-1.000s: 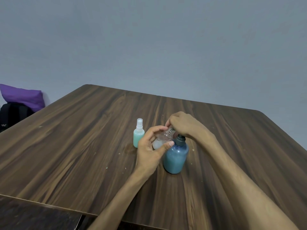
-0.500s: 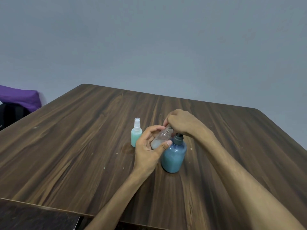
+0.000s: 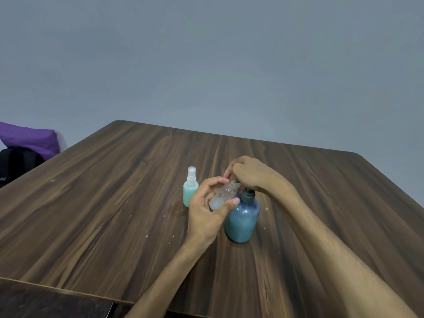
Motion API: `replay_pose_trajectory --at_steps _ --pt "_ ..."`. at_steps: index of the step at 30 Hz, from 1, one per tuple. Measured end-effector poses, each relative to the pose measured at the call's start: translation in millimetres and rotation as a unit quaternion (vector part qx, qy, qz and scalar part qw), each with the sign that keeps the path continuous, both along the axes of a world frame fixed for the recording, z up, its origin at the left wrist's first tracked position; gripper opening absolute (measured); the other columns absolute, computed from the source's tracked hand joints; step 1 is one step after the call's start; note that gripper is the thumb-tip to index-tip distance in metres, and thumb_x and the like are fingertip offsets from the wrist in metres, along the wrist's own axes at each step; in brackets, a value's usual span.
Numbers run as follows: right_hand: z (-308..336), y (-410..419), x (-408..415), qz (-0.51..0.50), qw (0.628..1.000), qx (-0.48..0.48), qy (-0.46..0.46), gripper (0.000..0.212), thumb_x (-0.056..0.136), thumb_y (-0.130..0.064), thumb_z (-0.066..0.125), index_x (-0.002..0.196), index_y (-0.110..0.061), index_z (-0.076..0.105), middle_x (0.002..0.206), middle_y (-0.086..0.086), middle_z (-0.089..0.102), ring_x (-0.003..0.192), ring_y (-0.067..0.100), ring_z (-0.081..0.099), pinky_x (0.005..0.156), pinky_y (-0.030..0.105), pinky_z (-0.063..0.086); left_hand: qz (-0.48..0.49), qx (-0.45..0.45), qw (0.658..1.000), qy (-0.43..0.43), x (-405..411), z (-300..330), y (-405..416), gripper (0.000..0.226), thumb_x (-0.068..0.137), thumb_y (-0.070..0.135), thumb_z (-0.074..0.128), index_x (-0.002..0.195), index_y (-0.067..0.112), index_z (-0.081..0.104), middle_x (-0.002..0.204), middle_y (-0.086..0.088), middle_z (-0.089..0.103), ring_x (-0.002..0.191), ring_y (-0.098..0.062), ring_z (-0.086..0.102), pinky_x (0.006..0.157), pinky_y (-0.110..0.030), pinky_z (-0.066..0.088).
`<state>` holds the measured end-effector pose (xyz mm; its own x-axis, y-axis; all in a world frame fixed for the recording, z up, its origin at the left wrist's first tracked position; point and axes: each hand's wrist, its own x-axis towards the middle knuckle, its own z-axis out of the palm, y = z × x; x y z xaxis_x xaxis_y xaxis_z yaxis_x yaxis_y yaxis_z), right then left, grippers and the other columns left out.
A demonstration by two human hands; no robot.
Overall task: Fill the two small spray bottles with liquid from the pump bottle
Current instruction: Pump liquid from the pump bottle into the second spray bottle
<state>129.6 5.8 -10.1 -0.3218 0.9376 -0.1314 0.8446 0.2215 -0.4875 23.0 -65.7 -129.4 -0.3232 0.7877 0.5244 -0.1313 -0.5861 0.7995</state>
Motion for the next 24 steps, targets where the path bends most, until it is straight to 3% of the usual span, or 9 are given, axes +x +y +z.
replay_pose_trajectory --at_steps 4,7,9,11,13,17,19,22,24 --pt "-1 -1 -1 0.004 1.000 0.012 -0.013 0.036 0.091 -0.020 0.041 0.089 -0.027 0.076 0.098 0.002 0.075 0.090 0.025 0.071 0.089 0.042 0.058 -0.004 -0.008 1.000 -0.008 -1 -1 0 0.046 0.077 -0.012 0.084 0.115 0.006 0.067 0.112 -0.005 0.075 0.108 -0.022 0.074 0.093 -0.025 0.058" --pt "7 4 3 0.018 0.999 -0.013 0.028 0.034 0.096 -0.009 0.043 0.090 -0.021 0.075 0.076 -0.005 0.067 0.062 0.011 0.063 0.062 0.030 0.051 -0.005 -0.001 1.000 -0.008 0 -1 0 0.045 0.076 -0.012 0.084 0.115 0.005 0.067 0.113 -0.007 0.075 0.111 -0.022 0.073 0.093 -0.023 0.057" --pt "13 5 0 0.026 0.999 -0.030 0.033 0.033 0.098 -0.006 0.045 0.089 -0.019 0.075 0.076 -0.005 0.065 0.060 0.010 0.056 0.056 0.025 0.040 -0.006 -0.001 1.000 -0.006 0 0 0 0.045 0.076 -0.012 0.084 0.114 0.005 0.067 0.114 -0.007 0.075 0.111 -0.021 0.073 0.094 -0.023 0.056" --pt "17 11 -5 0.023 0.997 -0.050 0.052 0.034 0.099 -0.008 0.045 0.091 -0.017 0.077 0.087 0.004 0.077 0.073 0.024 0.070 0.063 0.032 0.053 -0.006 -0.002 1.000 -0.001 1 -1 2 0.045 0.077 -0.009 0.085 0.115 0.006 0.068 0.114 -0.006 0.075 0.112 -0.025 0.073 0.096 -0.028 0.057" --pt "17 14 -11 0.019 0.996 -0.065 0.057 0.035 0.100 -0.010 0.043 0.099 -0.012 0.079 0.093 0.012 0.082 0.094 0.036 0.077 0.083 0.042 0.061 -0.003 -0.005 1.000 0.000 0 -3 2 0.046 0.077 -0.007 0.086 0.116 0.006 0.067 0.115 -0.007 0.074 0.112 -0.028 0.073 0.097 -0.033 0.058" --pt "12 9 -21 0.052 0.997 -0.044 -0.020 0.042 0.100 -0.006 0.040 0.110 -0.008 0.081 0.126 0.013 0.073 0.106 0.029 0.068 0.084 0.035 0.056 0.000 -0.007 1.000 -0.001 0 -2 2 0.046 0.076 -0.006 0.087 0.117 0.003 0.067 0.115 -0.007 0.075 0.112 -0.024 0.073 0.095 -0.028 0.058" --pt "7 7 -23 0.061 0.996 -0.007 -0.067 0.043 0.098 -0.015 0.040 0.113 -0.010 0.081 0.134 0.012 0.068 0.111 0.032 0.066 0.095 0.042 0.056 0.007 -0.007 1.000 -0.004 1 0 1 0.046 0.076 -0.006 0.086 0.116 0.004 0.067 0.114 -0.006 0.075 0.110 -0.022 0.074 0.094 -0.026 0.057" --pt "-5 9 -19 0.025 0.997 0.034 -0.058 0.052 0.079 -0.038 0.032 0.102 -0.021 0.076 0.126 0.009 0.069 0.098 0.031 0.065 0.088 0.046 0.055 0.012 -0.007 1.000 -0.003 2 -2 1 0.045 0.077 -0.005 0.086 0.115 0.010 0.067 0.112 -0.004 0.075 0.108 -0.025 0.074 0.094 -0.029 0.058" --pt "-6 2 -20 -0.014 0.995 0.095 -0.013 0.045 0.086 -0.043 0.031 0.090 -0.021 0.070 0.109 0.008 0.073 0.094 0.032 0.064 0.086 0.044 0.051 0.018 -0.006 1.000 0.006 1 -2 2 0.045 0.077 -0.002 0.088 0.114 0.013 0.068 0.111 -0.004 0.075 0.108 -0.027 0.073 0.095 -0.033 0.059"
